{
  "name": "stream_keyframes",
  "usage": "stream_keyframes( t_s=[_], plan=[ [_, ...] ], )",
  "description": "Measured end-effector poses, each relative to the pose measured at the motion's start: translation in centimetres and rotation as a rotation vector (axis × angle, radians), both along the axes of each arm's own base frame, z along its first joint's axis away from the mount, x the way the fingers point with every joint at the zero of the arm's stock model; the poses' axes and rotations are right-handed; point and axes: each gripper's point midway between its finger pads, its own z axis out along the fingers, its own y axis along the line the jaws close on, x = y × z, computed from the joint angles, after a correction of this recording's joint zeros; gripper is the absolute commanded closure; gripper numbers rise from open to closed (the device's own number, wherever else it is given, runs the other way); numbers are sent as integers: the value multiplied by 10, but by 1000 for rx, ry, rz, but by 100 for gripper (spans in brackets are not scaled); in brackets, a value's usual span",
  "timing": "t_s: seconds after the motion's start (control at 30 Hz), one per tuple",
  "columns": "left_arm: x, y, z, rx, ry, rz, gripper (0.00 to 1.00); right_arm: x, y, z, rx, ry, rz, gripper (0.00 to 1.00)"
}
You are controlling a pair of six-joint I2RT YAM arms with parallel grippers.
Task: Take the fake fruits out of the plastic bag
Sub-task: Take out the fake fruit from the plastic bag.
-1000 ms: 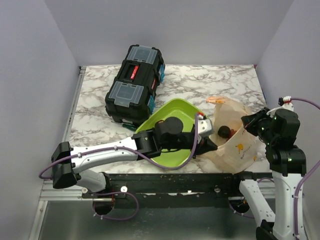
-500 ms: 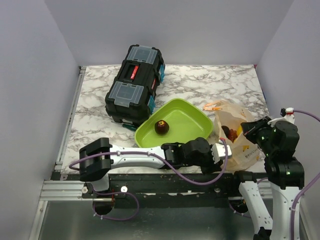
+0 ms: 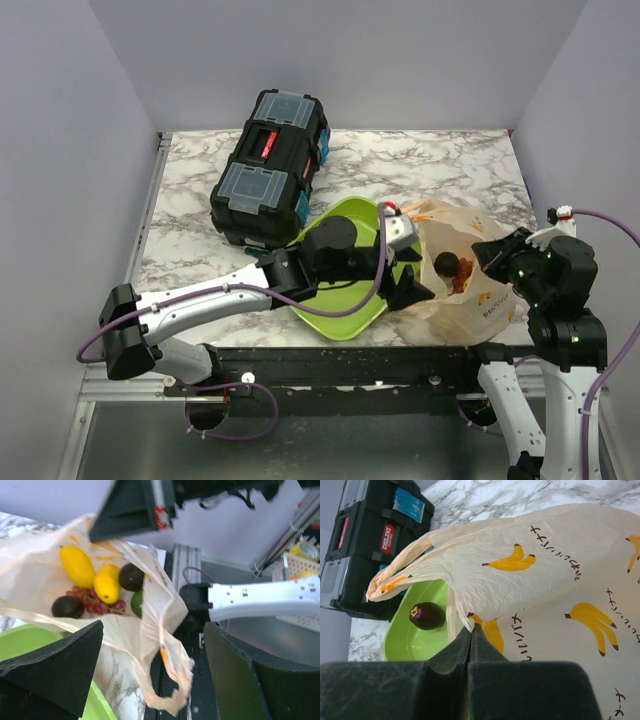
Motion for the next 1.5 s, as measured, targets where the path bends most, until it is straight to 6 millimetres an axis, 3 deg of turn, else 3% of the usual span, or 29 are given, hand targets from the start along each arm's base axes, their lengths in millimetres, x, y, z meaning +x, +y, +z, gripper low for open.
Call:
stream_keyframes(
  t_s=[0.1,0.27,0.4,0.53,0.6,0.7,0.97,1.13,1.5],
  plan=[
    [22,4,18,-41,26,37,31,0,5,3,4,-11,30,99],
    [46,-15,25,-84,35,73,33,0,9,11,12,-24,52,99],
    [62,-41,-6,-57,59,99,40,1,10,25,13,-51,62,99],
    [75,-68,-52,12,99,108,45,0,11,35,12,-74,63,99],
    [78,-76,-66,30,111,112,52,0,11,37,13,-79,65,99],
    [83,-87,-80,49,126,123,53,0,11,37,13,-78,66,99],
    [86,-91,-80,31,117,139,36,0,11,37,14,-79,67,99],
    [83,-100,-89,26,107,152,34,0,11,36,13,-78,65,99],
    [54,-138,-176,168,118,123,30,-14,-11,26,20,-15,-93,99]
  ],
)
